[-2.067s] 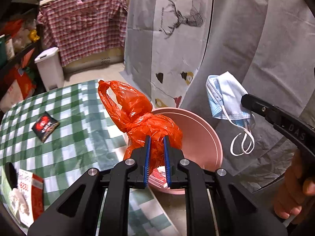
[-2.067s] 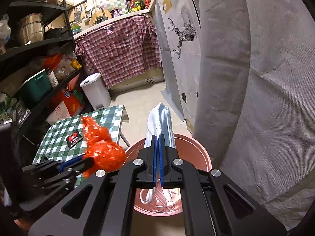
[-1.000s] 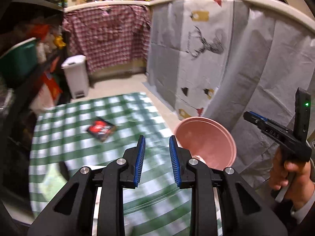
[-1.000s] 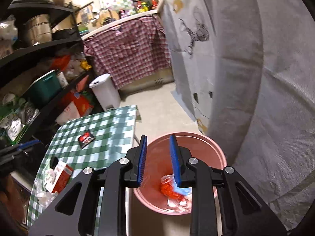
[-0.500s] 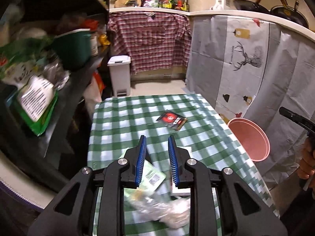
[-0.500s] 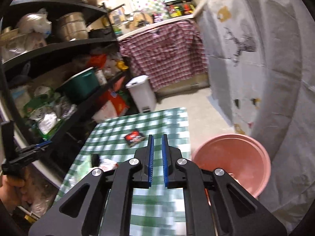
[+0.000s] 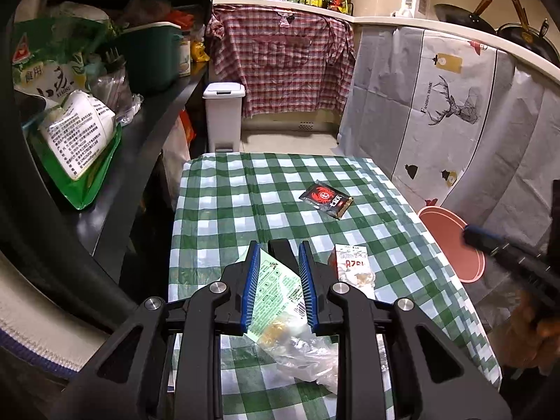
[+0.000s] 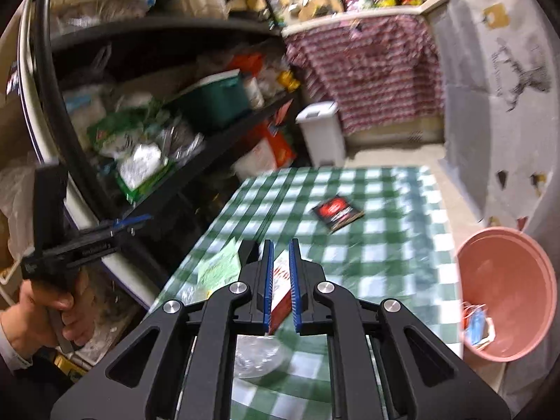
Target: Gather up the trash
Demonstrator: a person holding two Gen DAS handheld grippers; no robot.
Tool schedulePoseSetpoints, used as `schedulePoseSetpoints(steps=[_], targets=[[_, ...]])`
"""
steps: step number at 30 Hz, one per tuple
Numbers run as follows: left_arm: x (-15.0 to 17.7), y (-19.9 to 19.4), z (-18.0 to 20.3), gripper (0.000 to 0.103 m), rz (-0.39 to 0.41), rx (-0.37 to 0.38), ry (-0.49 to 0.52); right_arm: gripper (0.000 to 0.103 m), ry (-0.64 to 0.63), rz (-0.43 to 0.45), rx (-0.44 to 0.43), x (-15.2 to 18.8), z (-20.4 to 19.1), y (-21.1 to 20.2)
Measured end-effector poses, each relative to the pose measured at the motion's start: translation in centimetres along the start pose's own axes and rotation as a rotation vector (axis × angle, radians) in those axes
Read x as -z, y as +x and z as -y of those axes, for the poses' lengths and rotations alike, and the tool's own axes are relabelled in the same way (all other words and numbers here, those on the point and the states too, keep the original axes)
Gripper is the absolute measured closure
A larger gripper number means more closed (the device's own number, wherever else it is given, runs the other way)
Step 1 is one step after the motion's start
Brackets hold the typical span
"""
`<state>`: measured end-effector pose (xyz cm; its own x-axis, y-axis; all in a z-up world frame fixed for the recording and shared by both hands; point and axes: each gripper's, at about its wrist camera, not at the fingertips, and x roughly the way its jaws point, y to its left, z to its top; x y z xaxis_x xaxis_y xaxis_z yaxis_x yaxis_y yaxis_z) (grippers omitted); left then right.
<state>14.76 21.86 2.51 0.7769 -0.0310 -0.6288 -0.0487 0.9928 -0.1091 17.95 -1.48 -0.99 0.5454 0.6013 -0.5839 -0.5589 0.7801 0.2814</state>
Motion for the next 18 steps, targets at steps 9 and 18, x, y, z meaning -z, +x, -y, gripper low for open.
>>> schedulePoseSetpoints(steps=[9,18], targets=[[-0.3,0.9,-1.6,0.08,-0.002,-0.01,-0.049,0.084,-0.069,-0.136,-0.021,1.7,-1.1,6.4],[0.1,3.8,-2.3,0.08,-0.05,-0.014,-0.067,0.079,-0.079,-0.209,-0.023,2.4,-0.5,9.8]])
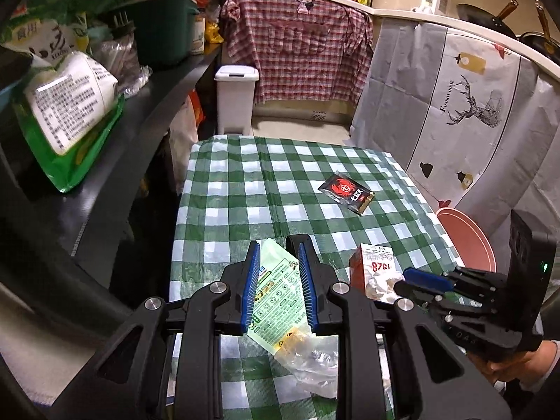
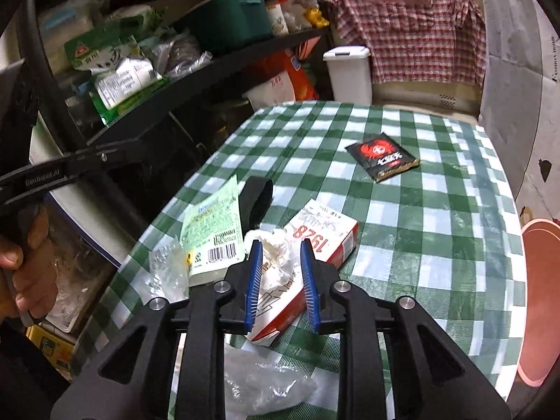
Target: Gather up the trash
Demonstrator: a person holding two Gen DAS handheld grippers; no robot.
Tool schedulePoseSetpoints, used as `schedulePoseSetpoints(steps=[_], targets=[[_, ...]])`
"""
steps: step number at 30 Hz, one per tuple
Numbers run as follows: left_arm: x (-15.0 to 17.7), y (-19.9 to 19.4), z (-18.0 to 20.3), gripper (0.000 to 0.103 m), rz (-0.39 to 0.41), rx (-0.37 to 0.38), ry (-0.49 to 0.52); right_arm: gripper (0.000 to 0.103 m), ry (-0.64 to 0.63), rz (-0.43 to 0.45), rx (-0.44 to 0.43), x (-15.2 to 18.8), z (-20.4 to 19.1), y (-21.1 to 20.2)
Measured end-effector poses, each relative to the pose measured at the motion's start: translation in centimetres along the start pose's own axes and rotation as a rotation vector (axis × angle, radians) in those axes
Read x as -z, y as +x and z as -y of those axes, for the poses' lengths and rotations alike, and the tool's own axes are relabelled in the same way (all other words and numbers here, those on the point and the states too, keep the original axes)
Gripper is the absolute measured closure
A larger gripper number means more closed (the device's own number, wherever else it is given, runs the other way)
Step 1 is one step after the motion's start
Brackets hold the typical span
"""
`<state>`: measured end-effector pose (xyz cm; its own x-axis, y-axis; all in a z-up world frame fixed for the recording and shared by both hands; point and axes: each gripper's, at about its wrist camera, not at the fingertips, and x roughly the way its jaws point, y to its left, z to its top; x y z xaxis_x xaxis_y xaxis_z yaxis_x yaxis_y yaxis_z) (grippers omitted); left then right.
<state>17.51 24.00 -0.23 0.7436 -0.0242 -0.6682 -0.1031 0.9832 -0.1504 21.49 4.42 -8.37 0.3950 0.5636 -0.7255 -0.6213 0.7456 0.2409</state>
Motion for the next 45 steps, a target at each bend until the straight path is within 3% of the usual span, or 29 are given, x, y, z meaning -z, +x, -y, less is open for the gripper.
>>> schedulePoseSetpoints(steps=[3,6,8,20,26,32,35,45], targets=[[0.0,1.2,0.0,0.08,-0.019,0.011,-0.014,0.079,-0.016,-0.016,-0.011,0.2,-0.1,0.5],[0.0,2.6,0.4,0.08,-0.04,0.016,-0.014,0.093,-0.034,-0.024,-0.006,0.3,-0.1,0.6],[0.0,3.8,0.9,0.08,-0.059,0.019,-0.013,0.095,-0.036,-0.017,-0.012,0.2,-0.2,0.4],[-0.5,11.0,2.8,0.079,-0.166,-0.013,-0.004,0.096,-0.023,0.021,-0.024,0.3,1.9,-2.4],[-0.2,13.2,3.2,0.074,-0.216,-0.028,0.004,0.096,-0.014,0.037,-0.025,0.3,2.6,-3.4],[0.0,13.9,4.0,0.073,-0.238,-0.051,0.051,0.096,-0.013,0.038,-0.023,0.3,2.9,-3.6],[-0.3,13.5,3.9,0.079,-0.228,-0.053,0.048,0.096,-0.015,0.042,-0.02,0.3,3.0,-3.7],[-1.8,9.2,4.6,0.08,-0.114,-0.021,0.031,0.096,0.006,0.096,0.023,0.0,3.5,-6.0]])
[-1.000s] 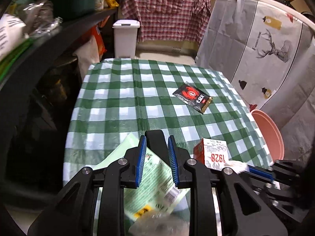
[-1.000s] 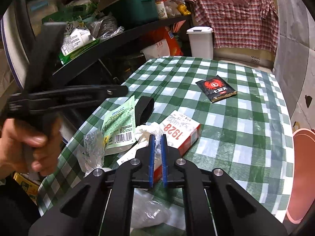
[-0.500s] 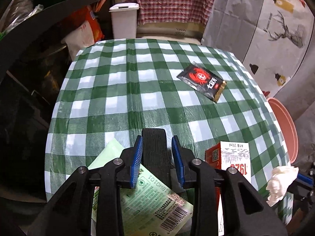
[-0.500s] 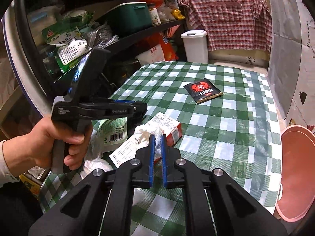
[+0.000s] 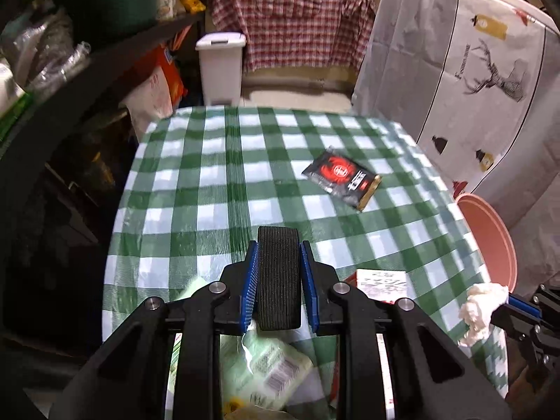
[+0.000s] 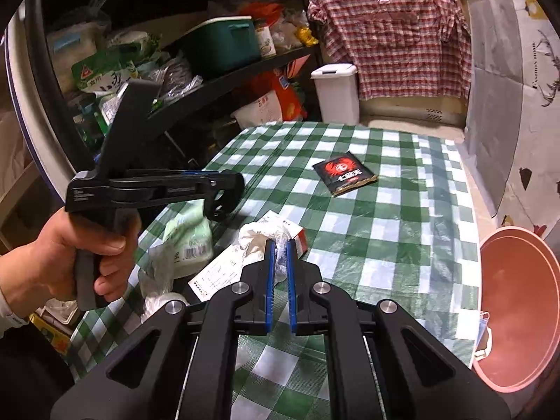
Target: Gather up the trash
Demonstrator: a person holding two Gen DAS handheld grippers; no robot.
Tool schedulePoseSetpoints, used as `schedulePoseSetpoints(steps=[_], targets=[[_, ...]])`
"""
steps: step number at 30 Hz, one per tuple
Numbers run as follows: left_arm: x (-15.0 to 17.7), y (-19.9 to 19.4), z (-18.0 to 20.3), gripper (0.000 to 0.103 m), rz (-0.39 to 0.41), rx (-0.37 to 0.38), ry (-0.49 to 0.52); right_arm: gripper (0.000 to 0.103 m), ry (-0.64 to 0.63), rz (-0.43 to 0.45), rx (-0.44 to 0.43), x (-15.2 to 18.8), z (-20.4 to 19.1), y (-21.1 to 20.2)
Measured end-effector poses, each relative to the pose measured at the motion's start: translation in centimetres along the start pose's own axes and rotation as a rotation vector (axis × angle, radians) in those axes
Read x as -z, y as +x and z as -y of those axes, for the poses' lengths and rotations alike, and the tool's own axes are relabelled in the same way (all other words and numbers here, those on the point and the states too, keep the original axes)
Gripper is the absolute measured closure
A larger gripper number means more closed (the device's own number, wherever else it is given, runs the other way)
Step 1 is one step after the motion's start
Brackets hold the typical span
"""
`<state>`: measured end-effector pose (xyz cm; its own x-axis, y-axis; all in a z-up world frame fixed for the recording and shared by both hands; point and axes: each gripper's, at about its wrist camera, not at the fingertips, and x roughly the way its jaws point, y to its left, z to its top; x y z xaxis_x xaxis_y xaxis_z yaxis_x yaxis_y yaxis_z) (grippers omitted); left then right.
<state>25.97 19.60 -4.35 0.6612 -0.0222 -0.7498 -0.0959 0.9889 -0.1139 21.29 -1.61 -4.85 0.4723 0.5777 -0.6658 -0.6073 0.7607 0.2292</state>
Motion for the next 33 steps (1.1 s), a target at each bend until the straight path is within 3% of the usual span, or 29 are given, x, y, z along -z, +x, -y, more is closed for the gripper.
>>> schedulePoseSetpoints(steps=[17,33], targets=[[0.4,-7.3,4.4,0.08,0.126,0.018,0.036,0.096,0.06,0.107,0.078,-0.6,1.5,-5.9],[1.7,-9.9,7.8,0.08,0.198,0.02,-0.023,0.096,0.096,0.202,0.166,-1.6,3.7,-9.3]])
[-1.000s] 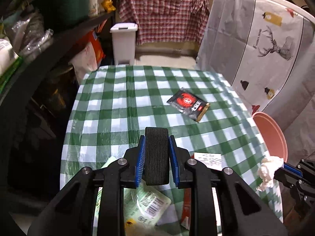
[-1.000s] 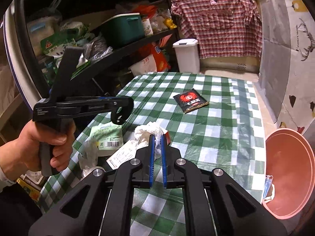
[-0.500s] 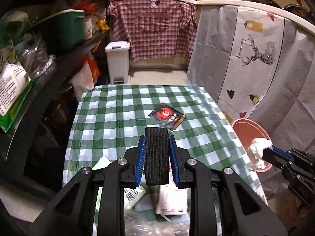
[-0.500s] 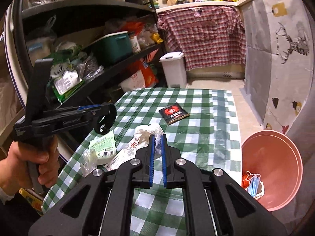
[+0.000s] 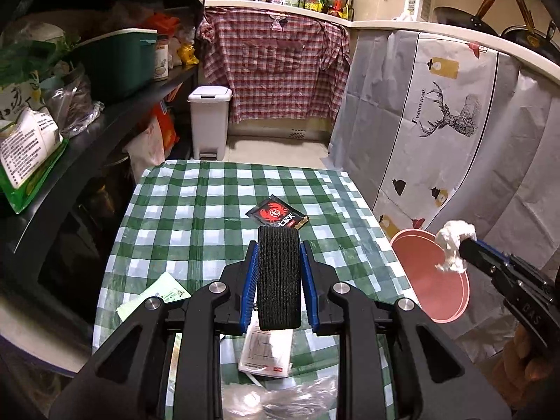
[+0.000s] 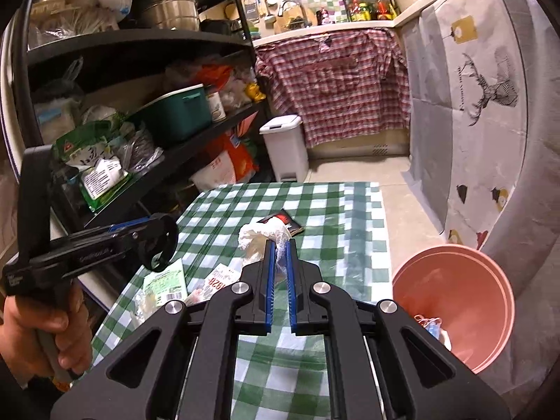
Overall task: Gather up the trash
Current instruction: 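Carry white tissue over pink bin with right tool while closed left tool follows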
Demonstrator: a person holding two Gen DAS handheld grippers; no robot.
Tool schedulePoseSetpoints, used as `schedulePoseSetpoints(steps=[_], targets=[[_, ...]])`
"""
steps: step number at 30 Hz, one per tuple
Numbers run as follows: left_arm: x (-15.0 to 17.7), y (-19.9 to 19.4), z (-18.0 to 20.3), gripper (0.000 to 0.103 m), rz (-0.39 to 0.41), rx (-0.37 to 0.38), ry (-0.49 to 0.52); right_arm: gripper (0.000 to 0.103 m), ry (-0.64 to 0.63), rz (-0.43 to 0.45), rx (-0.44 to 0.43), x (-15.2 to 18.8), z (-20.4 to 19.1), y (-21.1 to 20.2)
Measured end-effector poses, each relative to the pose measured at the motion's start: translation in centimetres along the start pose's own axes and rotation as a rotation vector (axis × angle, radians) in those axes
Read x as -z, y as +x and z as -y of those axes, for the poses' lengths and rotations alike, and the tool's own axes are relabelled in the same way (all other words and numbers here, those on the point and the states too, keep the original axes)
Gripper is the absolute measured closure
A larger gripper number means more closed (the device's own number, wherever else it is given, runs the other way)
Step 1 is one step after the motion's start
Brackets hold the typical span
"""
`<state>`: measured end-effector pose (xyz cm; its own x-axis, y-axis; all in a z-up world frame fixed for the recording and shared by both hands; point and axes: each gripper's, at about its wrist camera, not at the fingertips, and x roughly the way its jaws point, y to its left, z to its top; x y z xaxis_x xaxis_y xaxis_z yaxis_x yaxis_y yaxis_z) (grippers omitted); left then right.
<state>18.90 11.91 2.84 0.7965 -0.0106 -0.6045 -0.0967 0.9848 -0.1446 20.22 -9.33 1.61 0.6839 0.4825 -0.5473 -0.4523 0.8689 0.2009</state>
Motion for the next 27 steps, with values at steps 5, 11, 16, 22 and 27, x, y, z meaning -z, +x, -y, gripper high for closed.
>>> schedulePoseSetpoints(steps=[5,11,16,22,27], targets=[[0.4,0.1,1.2,0.08,0.001,-0.026,0.003,0.096,0.007,0.01,0.02,0.0,0.9,-0.5],[0.2,0.0,2.3,0.08,0.012,-0.012,0.019,0.096,0.014,0.019,0.042,0.1,2.3,-1.1],[0.2,0.3,3.2,0.08,0.013,-0.004,0.031,0.096,0.03,0.022,0.057,-0.1,3.5,-1.3],[0.1,0.7,4.5,0.079,0.012,0.019,0.038,0.096,0.053,0.035,0.089,-0.5,5.0,-2.0],[0.1,1.1,5.8,0.079,0.011,0.044,0.05,0.096,0.061,0.048,0.15,-1.0,6.7,-2.7]])
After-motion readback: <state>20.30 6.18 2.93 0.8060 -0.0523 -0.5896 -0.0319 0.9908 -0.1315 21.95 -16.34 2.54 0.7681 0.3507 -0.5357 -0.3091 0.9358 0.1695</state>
